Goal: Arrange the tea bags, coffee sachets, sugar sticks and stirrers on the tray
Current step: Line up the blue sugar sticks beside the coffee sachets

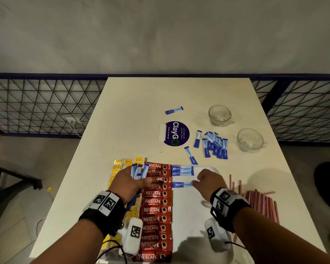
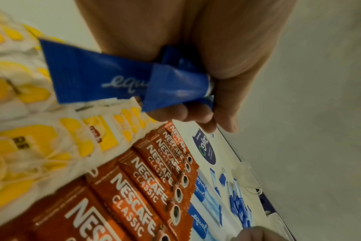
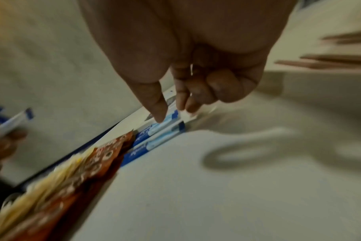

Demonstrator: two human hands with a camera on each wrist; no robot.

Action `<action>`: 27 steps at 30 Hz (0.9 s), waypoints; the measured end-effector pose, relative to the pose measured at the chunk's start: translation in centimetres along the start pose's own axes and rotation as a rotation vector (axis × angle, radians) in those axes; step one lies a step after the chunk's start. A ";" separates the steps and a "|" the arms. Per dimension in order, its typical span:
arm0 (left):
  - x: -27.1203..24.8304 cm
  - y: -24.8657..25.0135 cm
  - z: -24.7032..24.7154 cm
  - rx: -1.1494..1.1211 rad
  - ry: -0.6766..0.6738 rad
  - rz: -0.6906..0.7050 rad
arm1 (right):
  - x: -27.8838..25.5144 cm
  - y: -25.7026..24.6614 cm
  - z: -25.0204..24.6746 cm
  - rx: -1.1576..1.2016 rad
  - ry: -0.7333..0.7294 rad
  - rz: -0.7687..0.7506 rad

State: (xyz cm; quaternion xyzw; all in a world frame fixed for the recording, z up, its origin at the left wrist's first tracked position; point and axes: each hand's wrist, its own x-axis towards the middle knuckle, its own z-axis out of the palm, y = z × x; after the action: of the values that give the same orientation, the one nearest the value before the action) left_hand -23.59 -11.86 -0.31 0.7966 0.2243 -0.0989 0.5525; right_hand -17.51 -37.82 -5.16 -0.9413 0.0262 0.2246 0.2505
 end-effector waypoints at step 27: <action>-1.6 -1.1 -1.5 -0.079 0.075 -0.066 | 0.7 -3.0 0.6 -0.330 -0.022 -0.351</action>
State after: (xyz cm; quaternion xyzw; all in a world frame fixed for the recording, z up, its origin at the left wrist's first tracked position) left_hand -25.65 -10.61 -0.02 0.7695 0.2748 -0.0784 0.5712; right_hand -16.65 -34.84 -4.49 -0.9571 -0.1774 0.1894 0.1288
